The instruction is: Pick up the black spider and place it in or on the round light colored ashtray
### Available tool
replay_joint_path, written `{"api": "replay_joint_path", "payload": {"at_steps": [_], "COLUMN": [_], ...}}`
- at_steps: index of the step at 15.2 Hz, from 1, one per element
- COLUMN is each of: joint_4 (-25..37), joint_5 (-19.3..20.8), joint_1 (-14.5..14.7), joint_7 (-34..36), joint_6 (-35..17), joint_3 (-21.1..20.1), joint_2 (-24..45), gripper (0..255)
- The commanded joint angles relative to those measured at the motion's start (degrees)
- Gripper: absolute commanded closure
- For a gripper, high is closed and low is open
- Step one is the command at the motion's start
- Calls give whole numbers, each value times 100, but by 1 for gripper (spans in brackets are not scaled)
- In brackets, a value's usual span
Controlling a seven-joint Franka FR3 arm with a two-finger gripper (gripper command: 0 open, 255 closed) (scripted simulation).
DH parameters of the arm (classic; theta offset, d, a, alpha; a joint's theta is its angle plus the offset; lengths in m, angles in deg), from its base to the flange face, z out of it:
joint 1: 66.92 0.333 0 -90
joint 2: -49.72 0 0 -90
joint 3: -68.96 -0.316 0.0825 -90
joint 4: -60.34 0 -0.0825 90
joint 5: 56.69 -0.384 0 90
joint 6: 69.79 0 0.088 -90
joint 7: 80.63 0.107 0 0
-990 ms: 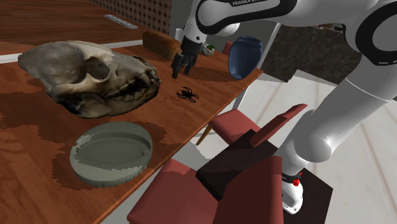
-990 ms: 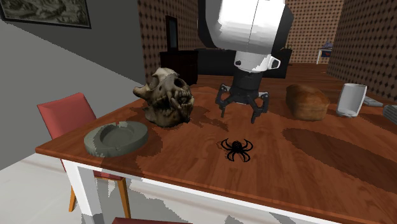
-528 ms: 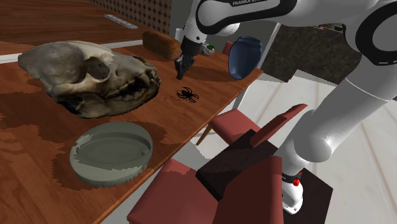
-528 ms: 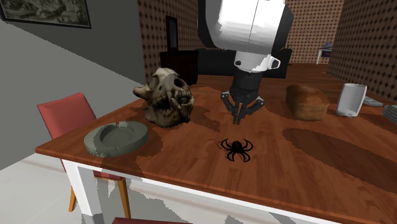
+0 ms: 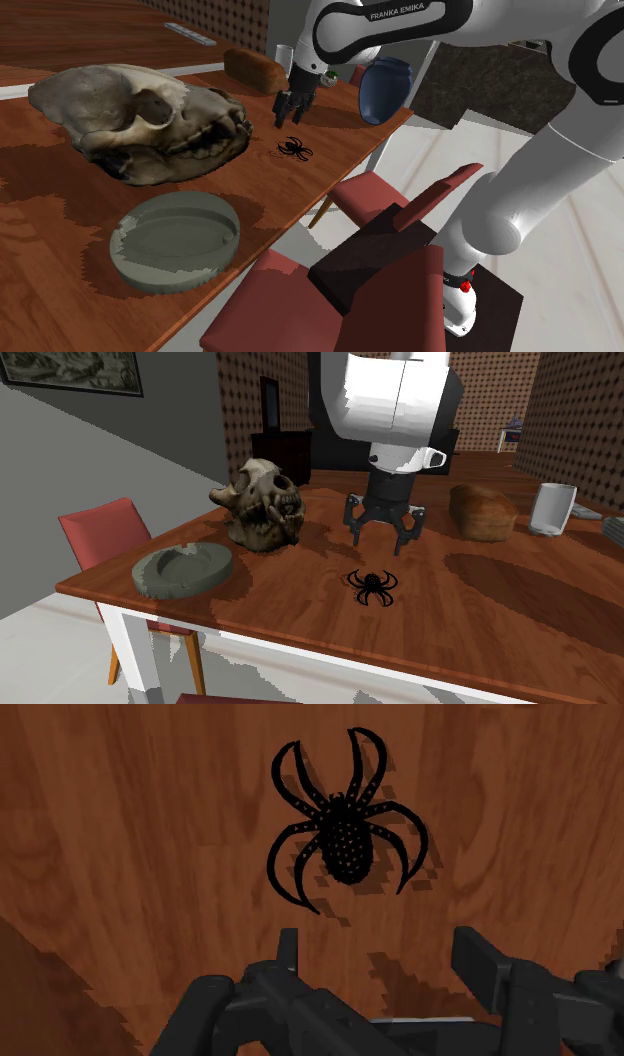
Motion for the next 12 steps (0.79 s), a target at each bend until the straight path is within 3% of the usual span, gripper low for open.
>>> {"api": "replay_joint_path", "payload": {"at_steps": [1, 3, 12], "joint_4": [-569, -1034, -1238], "joint_5": [196, 384, 430], "joint_1": [-77, -181, -193], "joint_7": [1050, 1951, 1990], "joint_6": [-393, -687, -1284], "joint_3": [-73, -199, -248], "joint_2": [-320, -577, -183], "gripper": [0, 0, 0]}}
